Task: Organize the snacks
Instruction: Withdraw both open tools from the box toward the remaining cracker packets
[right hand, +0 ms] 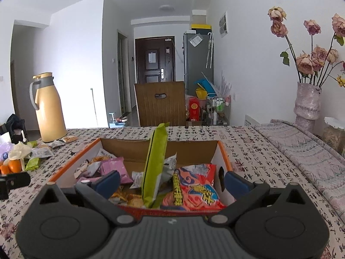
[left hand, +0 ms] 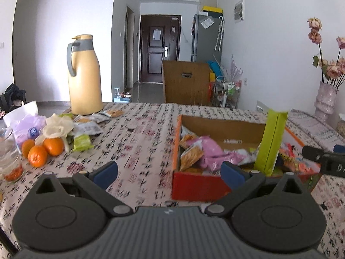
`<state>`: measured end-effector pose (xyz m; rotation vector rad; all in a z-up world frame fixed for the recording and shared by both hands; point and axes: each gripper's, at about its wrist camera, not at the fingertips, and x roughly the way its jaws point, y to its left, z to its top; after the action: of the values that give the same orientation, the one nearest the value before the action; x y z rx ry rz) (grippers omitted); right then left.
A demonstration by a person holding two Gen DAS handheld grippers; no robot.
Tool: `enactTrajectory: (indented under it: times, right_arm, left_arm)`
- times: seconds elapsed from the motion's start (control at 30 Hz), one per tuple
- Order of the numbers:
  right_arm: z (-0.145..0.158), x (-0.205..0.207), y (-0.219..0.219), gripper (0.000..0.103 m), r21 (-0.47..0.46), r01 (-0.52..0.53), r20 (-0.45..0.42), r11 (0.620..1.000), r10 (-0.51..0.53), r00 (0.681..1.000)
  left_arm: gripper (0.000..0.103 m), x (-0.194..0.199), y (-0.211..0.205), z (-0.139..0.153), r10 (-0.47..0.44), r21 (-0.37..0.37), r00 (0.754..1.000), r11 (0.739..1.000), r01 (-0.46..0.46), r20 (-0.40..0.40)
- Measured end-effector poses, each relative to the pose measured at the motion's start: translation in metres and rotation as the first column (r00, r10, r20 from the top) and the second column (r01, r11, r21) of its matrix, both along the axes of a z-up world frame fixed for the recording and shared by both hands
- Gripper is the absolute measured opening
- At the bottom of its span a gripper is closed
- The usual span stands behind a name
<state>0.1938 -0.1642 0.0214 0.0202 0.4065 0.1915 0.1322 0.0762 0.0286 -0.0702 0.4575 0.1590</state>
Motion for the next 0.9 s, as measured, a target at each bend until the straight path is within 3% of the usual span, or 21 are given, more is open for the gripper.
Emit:
enactTrajectory:
  times: [0.53, 0.9]
  right_arm:
    - [-0.024, -0.027, 0.018, 0.103, -0.032, -0.060, -0.080, 0.998, 0.057, 0.995]
    - [-0.043, -0.019, 0.036, 0.103, -0.059, -0.096, -0.160, 0.994, 0.086, 0.983]
  left_arm:
    - [0.103, -0.010, 0.022, -0.040, 0.011, -0.035, 0.995, 0.999, -0.015, -0.099]
    - [0.103, -0.005, 0.031, -0.061, -0.009, -0.089, 0.992, 0.996, -0.003, -0.127]
